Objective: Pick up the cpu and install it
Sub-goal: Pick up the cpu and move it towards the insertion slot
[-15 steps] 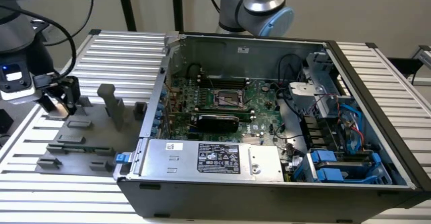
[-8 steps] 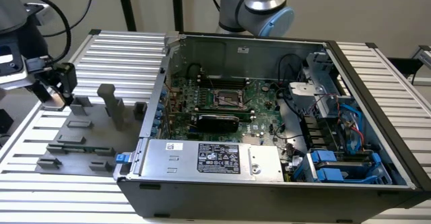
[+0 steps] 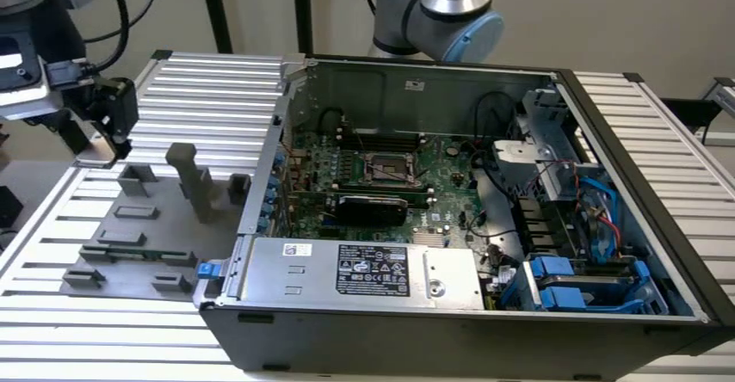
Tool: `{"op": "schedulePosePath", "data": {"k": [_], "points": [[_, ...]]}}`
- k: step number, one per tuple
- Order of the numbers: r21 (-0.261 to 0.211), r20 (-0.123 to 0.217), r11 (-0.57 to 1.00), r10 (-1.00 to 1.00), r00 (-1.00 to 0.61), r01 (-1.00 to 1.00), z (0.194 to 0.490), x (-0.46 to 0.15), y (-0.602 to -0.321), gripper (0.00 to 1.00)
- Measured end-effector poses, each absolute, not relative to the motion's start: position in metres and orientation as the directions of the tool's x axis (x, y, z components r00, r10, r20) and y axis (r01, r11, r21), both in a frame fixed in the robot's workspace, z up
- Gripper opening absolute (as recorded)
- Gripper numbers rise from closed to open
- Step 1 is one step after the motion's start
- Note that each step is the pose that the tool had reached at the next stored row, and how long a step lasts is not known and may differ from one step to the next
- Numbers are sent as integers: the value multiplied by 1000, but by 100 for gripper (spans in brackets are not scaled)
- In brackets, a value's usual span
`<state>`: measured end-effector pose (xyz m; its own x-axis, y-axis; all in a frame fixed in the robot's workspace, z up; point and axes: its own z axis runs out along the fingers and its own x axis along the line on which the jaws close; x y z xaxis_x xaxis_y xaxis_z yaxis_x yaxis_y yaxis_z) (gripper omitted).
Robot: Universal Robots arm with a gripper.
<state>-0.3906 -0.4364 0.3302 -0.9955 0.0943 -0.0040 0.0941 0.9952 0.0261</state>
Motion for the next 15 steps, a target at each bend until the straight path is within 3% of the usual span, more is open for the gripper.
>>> {"op": "schedulePosePath", "data": {"k": [15], "points": [[31,-3,995,94,-996,94,368,-329,-433,55]]}}
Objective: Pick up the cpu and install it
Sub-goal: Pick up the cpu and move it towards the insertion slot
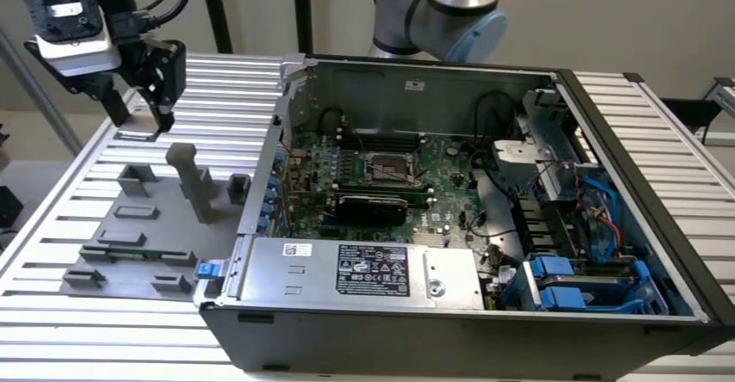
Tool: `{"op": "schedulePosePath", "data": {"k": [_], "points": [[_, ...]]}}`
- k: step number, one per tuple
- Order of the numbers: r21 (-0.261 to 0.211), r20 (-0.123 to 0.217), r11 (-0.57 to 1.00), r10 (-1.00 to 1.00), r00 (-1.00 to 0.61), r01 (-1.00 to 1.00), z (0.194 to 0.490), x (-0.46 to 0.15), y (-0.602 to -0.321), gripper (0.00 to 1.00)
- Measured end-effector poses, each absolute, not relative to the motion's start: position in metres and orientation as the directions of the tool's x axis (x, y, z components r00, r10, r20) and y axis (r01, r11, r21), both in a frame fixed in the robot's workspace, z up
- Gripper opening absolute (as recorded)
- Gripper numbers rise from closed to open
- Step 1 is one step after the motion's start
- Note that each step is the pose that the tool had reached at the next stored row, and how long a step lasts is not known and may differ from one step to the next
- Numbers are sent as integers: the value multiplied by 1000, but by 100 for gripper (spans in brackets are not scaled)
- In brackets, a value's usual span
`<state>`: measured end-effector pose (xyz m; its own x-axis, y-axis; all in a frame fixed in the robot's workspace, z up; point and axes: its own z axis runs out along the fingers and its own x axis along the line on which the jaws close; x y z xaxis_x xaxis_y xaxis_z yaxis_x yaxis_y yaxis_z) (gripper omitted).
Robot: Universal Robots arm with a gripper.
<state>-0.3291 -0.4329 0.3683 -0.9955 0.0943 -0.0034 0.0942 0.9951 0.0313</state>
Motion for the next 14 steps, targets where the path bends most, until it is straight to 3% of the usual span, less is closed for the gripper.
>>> {"op": "schedulePosePath", "data": {"k": [14], "points": [[50,-2,994,94,-996,94,383,-272,-431,55]]}}
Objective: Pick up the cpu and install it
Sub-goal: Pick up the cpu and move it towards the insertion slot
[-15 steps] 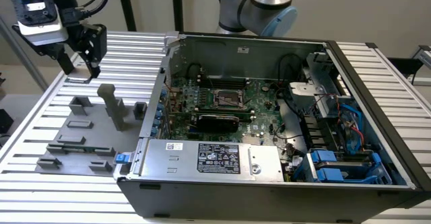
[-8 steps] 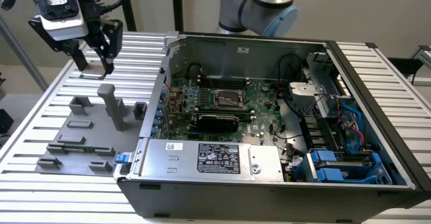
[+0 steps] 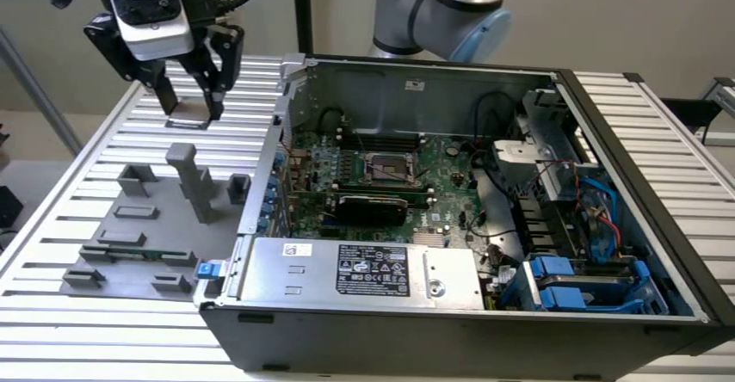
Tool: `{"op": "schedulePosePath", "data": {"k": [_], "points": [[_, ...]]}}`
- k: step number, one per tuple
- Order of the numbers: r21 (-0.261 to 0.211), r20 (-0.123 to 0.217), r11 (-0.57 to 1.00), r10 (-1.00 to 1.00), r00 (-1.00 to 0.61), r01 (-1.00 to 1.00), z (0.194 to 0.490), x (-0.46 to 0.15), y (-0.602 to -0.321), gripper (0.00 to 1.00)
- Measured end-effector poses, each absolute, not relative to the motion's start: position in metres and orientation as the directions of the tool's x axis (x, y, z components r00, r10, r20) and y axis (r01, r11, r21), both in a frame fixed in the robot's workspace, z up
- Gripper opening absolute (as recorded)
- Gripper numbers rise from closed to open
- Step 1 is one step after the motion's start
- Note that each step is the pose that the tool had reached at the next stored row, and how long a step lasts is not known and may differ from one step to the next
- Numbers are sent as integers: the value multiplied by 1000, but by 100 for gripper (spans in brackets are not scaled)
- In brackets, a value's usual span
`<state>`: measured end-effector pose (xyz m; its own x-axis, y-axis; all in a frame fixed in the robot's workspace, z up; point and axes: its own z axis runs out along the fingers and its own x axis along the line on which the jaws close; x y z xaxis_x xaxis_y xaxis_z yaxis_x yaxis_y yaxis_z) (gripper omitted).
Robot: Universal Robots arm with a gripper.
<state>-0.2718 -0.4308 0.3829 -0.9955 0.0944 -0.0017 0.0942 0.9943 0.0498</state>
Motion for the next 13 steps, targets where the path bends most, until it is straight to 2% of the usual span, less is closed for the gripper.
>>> {"op": "schedulePosePath", "data": {"k": [13], "points": [[76,1,993,94,-996,94,388,-213,-430,55]]}}
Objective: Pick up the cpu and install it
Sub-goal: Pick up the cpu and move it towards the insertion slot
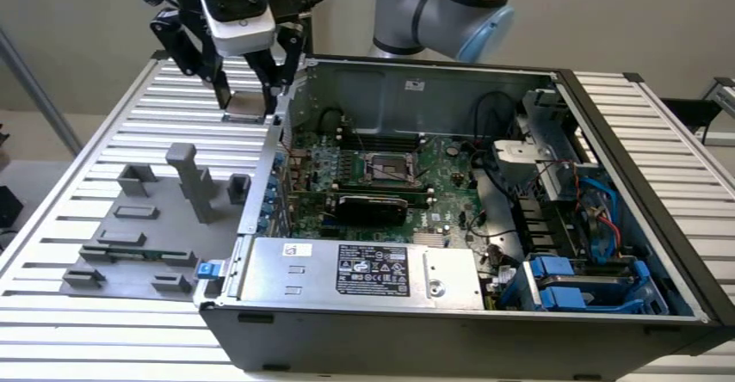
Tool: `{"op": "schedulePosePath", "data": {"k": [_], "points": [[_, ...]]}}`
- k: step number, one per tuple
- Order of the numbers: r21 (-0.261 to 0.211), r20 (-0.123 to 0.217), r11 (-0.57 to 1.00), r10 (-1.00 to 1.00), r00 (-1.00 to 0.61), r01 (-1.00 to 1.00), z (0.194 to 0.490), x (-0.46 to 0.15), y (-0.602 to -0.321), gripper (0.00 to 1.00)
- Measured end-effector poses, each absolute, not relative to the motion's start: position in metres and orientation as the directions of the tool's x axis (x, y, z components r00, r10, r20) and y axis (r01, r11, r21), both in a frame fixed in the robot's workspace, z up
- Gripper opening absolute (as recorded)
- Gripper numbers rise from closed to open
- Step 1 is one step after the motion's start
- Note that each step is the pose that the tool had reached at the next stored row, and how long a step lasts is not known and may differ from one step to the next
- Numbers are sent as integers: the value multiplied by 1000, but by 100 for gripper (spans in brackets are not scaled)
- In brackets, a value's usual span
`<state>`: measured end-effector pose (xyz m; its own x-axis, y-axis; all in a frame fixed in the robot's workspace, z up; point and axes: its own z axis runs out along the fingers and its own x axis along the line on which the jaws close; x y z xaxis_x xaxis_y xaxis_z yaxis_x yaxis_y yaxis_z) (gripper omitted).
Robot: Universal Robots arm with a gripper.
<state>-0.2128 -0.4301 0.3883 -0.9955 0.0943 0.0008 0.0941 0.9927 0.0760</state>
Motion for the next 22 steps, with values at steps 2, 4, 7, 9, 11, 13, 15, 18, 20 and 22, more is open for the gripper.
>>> {"op": "schedulePosePath", "data": {"k": [2,4,7,9,11,13,15,18,20,22], "points": [[79,1,992,94,-996,94,388,-203,-430,55],[84,2,992,94,-996,94,388,-194,-430,55],[89,2,992,94,-996,94,388,-181,-429,55],[95,3,991,94,-996,94,388,-172,-429,55],[97,3,991,94,-996,94,388,-164,-427,55],[98,3,991,94,-996,94,388,-157,-424,55],[98,3,991,94,-996,94,387,-151,-419,55],[98,3,991,95,-996,94,385,-144,-409,55],[98,3,991,94,-996,94,384,-139,-402,55],[98,3,991,94,-996,94,382,-134,-395,55]]}}
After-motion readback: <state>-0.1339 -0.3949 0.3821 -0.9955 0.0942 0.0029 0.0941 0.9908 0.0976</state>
